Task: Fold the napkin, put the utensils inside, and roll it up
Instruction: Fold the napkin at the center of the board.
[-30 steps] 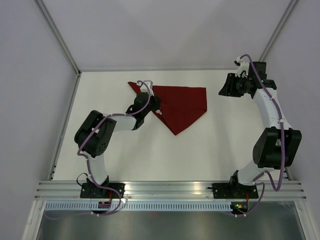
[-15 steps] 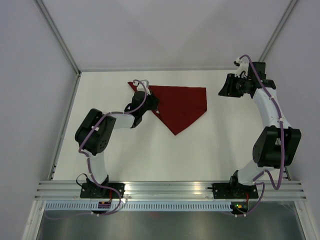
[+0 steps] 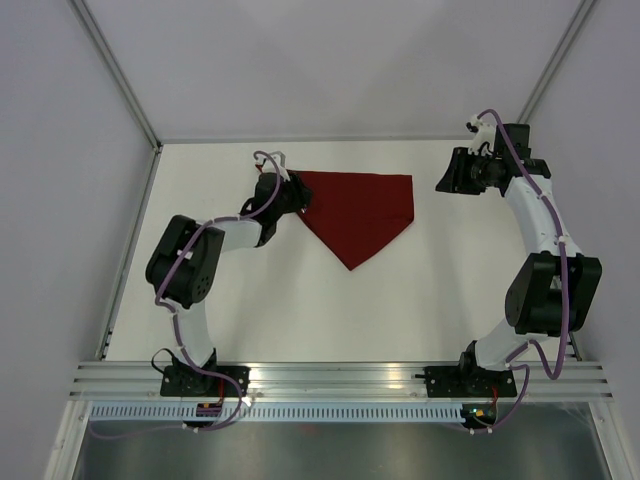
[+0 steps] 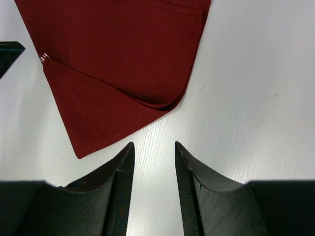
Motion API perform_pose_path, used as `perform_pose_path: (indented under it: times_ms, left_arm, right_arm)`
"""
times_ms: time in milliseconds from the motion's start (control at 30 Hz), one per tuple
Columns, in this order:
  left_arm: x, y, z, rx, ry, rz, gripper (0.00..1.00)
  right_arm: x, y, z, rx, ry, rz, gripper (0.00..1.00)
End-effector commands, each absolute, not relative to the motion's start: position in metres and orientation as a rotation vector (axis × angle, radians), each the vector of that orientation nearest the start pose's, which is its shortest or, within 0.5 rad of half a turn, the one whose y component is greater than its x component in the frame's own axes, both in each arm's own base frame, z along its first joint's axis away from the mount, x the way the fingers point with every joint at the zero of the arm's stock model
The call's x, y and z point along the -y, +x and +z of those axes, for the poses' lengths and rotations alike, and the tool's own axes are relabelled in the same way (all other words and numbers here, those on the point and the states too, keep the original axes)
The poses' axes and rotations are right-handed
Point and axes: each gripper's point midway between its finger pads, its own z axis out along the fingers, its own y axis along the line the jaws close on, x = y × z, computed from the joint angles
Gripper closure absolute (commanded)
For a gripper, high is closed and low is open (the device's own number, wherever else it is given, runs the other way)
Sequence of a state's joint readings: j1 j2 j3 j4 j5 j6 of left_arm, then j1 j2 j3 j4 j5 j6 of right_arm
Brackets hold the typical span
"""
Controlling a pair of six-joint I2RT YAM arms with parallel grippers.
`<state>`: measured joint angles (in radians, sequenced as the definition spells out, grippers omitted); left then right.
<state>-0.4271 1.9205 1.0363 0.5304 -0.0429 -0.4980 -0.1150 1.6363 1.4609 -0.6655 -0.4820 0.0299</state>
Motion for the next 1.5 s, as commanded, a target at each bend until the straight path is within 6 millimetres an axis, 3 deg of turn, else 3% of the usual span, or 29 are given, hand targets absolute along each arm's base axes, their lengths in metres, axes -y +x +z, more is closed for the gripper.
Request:
perform_pose_path:
  times_ms: [0,67,100,167,233,267,333,367,400,467,500,533,600,867,1033,1100,1267,1467]
  left_arm:
    - [0.203,0.513,0.141,-1.873,-0.270,-0.624,0.46]
    - [0.177,0.524,0.132,-1.927,-0.366,-0.611,0.46]
    - [0.170,0.535,0.142,-1.917,-0.390,-0.609,0.46]
    - [0.146,0.546,0.136,-1.934,-0.459,-0.573,0.45]
    - [0.131,0.561,0.146,-1.901,-0.493,-0.547,0.43]
    - [0.119,0.565,0.134,-1.929,-0.531,-0.519,0.42]
    - [0.112,0.576,0.140,-1.916,-0.556,-0.516,0.41]
    - [0.102,0.581,0.127,-1.933,-0.584,-0.501,0.41]
    - [0.100,0.588,0.131,-1.922,-0.592,-0.507,0.41]
    - [0.096,0.599,0.119,-1.947,-0.622,-0.514,0.40]
    - [0.096,0.602,0.113,-1.960,-0.627,-0.510,0.32]
    - [0.095,0.605,0.110,-1.964,-0.632,-0.504,0.16]
    - [0.094,0.610,0.101,-1.981,-0.645,-0.488,0.15]
    - [0.089,0.625,0.095,-1.989,-0.672,-0.432,0.18]
    - [0.087,0.630,0.079,-2.011,-0.728,-0.425,0.30]
    - [0.086,0.633,0.081,-1.998,-0.738,-0.419,0.33]
    - [0.081,0.631,0.065,-2.020,-0.784,-0.385,0.32]
    - [0.082,0.634,0.059,-2.015,-0.841,-0.399,0.34]
  right_arm:
    - [-0.041,0.421,0.195,-2.344,-0.067,0.570,0.56]
    - [-0.044,0.422,0.194,-2.344,-0.080,0.572,0.56]
    - [-0.044,0.422,0.193,-2.346,-0.079,0.571,0.56]
    - [-0.045,0.421,0.192,-2.350,-0.080,0.575,0.56]
    - [-0.046,0.422,0.190,-2.354,-0.082,0.576,0.56]
    - [-0.046,0.422,0.190,-2.354,-0.087,0.575,0.56]
    - [-0.046,0.421,0.188,-2.359,-0.084,0.573,0.56]
    - [-0.045,0.421,0.189,-2.357,-0.084,0.574,0.56]
    - [-0.046,0.420,0.188,-2.360,-0.084,0.576,0.56]
    - [-0.046,0.420,0.187,-2.362,-0.084,0.577,0.56]
    - [-0.046,0.420,0.186,-2.363,-0.085,0.575,0.56]
    - [-0.045,0.419,0.186,-2.364,-0.083,0.573,0.56]
    - [-0.046,0.420,0.184,-2.368,-0.084,0.577,0.56]
    - [-0.046,0.421,0.175,-2.391,-0.083,0.583,0.57]
    - [-0.047,0.421,0.174,-2.395,-0.079,0.589,0.58]
    - [-0.046,0.420,0.175,-2.395,-0.080,0.578,0.59]
    - [-0.046,0.417,0.176,-2.395,-0.079,0.580,0.59]
    - [-0.046,0.414,0.177,-2.395,-0.079,0.581,0.59]
